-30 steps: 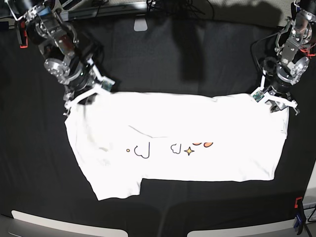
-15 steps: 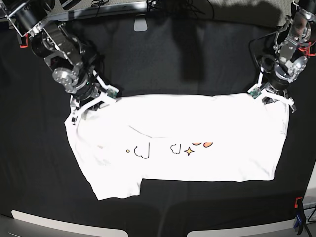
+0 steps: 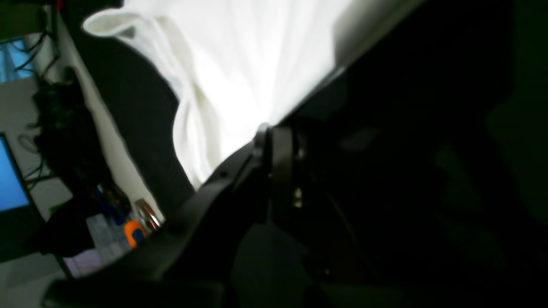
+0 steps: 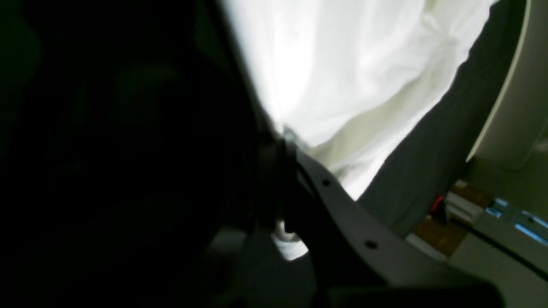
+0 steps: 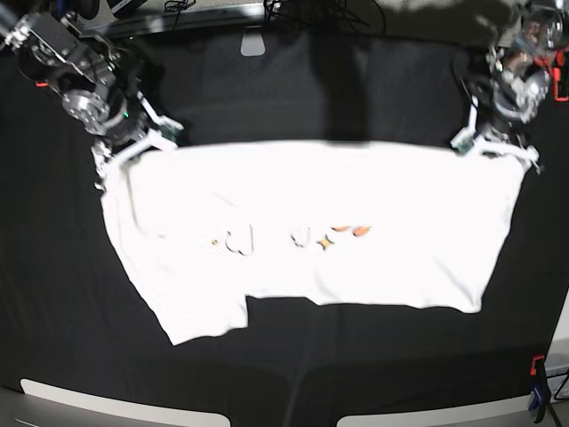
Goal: Layout the t-shirt on the table in an organized manner, then fold the t-shirt properly
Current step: 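Pull both grippers apart along the shoulder edge to straighten the shirt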
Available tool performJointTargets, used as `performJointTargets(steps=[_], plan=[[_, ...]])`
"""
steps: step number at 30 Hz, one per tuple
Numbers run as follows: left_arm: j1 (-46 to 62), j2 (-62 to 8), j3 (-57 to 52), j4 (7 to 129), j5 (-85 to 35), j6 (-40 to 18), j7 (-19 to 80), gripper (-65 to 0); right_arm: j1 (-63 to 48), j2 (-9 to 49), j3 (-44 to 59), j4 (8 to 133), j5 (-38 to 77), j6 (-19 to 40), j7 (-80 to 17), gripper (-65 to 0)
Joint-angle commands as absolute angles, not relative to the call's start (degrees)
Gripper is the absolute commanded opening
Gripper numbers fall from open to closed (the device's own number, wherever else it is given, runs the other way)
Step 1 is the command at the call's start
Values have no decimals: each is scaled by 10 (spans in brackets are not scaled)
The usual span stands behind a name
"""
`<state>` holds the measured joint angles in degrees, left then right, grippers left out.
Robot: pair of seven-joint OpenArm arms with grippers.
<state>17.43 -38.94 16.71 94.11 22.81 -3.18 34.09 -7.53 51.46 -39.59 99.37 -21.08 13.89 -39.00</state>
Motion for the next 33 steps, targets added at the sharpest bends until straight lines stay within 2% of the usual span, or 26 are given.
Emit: performJointTargets(steps=[1,9,16,30,31,33], plan=[[183,-402,162,961,236,-23,362,-650,-79,534,-389,1008,-221,131,-411,-650],[265,-402,162,1036,266,8,444,-650,-162,576,-389,1061,-223,115,-449,-650],[339,-402,162,1079,277,9,449,-650,-219,597,-389,1067,-245,114,-453,-650],[343,-402,162,1084,297,9,455,-650,-237,597,-389,1106,-253,85,-463,-650],[343,-402,162,1084,293,9,458,-650,-237,597,-389,1106,-253,85,-467,-604],[343,-402,162,1084,279,9,473,-490,-237,597,-389,1106,-242,84,-488,-470]])
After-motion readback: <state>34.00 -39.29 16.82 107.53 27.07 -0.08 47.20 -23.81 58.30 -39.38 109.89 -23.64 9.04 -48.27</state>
